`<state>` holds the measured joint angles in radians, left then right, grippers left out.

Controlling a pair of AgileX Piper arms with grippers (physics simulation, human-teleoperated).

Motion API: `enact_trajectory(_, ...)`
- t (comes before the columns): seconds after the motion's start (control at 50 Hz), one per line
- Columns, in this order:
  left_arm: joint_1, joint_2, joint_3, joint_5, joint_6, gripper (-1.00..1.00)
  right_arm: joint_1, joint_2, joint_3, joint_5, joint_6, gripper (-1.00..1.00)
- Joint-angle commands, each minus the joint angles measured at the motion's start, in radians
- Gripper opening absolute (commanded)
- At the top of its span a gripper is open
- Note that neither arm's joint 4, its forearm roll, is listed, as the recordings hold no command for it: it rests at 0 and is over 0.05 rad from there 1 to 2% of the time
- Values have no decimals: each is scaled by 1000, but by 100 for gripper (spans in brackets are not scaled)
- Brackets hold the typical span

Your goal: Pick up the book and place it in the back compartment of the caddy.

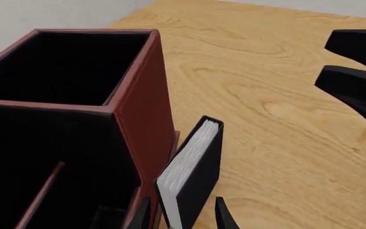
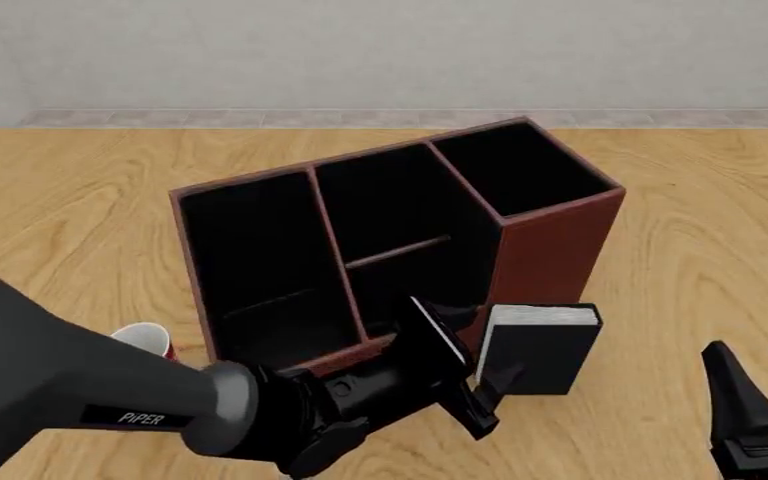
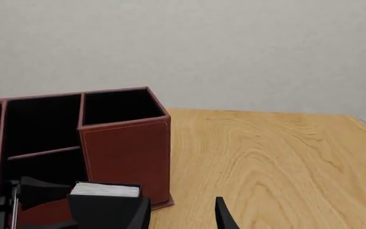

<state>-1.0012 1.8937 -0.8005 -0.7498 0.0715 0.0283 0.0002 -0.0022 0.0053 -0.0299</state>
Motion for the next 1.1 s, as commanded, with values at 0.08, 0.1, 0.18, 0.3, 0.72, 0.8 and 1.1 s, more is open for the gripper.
enact_trajectory(0.08, 0, 33, -28, 4, 7, 100, 0, 0, -2, 3, 2, 100)
enact_trajectory(0.1, 0, 35, -29, 4, 6, 100, 0, 0, -2, 3, 2, 100)
enact_trajectory(0.18, 1, 45, -35, 5, -2, 100, -1, 0, -3, 4, 3, 100)
enact_trajectory(0.3, 6, 61, -49, 11, 1, 100, -1, 0, -5, 6, 5, 100)
enact_trajectory(0.72, -11, 96, -83, 29, 7, 100, -3, 0, -3, 7, 8, 100)
enact_trajectory(0.8, -13, 99, -84, 27, 7, 100, -3, 0, -2, 7, 9, 100)
enact_trajectory(1.1, -16, 109, -89, 26, 5, 100, -4, 0, 0, 6, 10, 100)
